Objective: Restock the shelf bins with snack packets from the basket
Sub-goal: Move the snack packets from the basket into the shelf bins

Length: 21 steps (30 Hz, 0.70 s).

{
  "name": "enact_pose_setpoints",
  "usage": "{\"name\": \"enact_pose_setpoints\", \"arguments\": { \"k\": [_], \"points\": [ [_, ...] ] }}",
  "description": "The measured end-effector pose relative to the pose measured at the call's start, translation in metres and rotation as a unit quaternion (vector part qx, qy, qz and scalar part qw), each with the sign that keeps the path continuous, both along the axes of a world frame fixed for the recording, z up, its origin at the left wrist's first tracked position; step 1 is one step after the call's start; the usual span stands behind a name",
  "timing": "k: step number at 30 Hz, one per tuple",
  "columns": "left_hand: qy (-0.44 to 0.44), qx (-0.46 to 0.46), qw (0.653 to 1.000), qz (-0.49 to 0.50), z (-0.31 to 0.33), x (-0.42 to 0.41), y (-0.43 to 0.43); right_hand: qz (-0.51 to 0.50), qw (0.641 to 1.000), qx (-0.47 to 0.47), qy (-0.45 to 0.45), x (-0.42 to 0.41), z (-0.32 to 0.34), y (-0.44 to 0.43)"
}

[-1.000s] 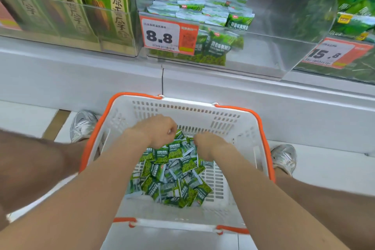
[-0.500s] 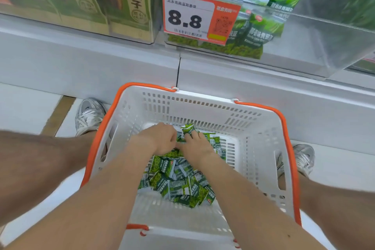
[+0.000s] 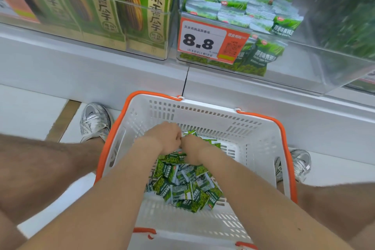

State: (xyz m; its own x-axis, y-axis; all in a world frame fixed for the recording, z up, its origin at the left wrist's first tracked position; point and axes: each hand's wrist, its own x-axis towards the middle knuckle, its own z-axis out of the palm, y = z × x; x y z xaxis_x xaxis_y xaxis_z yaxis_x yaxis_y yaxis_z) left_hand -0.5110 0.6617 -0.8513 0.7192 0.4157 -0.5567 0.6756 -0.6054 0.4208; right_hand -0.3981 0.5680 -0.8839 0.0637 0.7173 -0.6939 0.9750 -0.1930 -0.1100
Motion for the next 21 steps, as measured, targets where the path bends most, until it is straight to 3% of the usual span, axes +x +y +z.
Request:
{"name": "enact_pose_setpoints", "arguments": {
  "k": [6,9,12,14,17,21],
  "points": [
    [-0.032,-0.038,0.998,0.028,0.026,0.0,0.006,-0.115,0.982,0.11,0.106,0.017,0.057,0.003],
    [-0.127,-0.102,0.986,0.047,0.04,-0.002,-0.003,-0.208,0.939,0.206,0.182,0.026,0.091,-0.009],
    [-0.236,-0.195,0.946,0.104,0.058,-0.002,-0.013,-0.272,0.9,0.262,0.218,0.035,0.117,-0.028],
    [-0.256,-0.228,0.93,0.132,0.073,0.001,-0.017,-0.309,0.864,0.278,0.285,0.042,0.132,-0.044],
    [-0.259,-0.214,0.934,0.118,0.097,0.01,-0.023,-0.343,0.821,0.305,0.34,0.049,0.15,-0.067],
    [-0.286,-0.145,0.942,0.1,0.135,0.025,-0.039,-0.328,0.816,0.372,0.295,0.054,0.178,-0.077]
  ]
}}
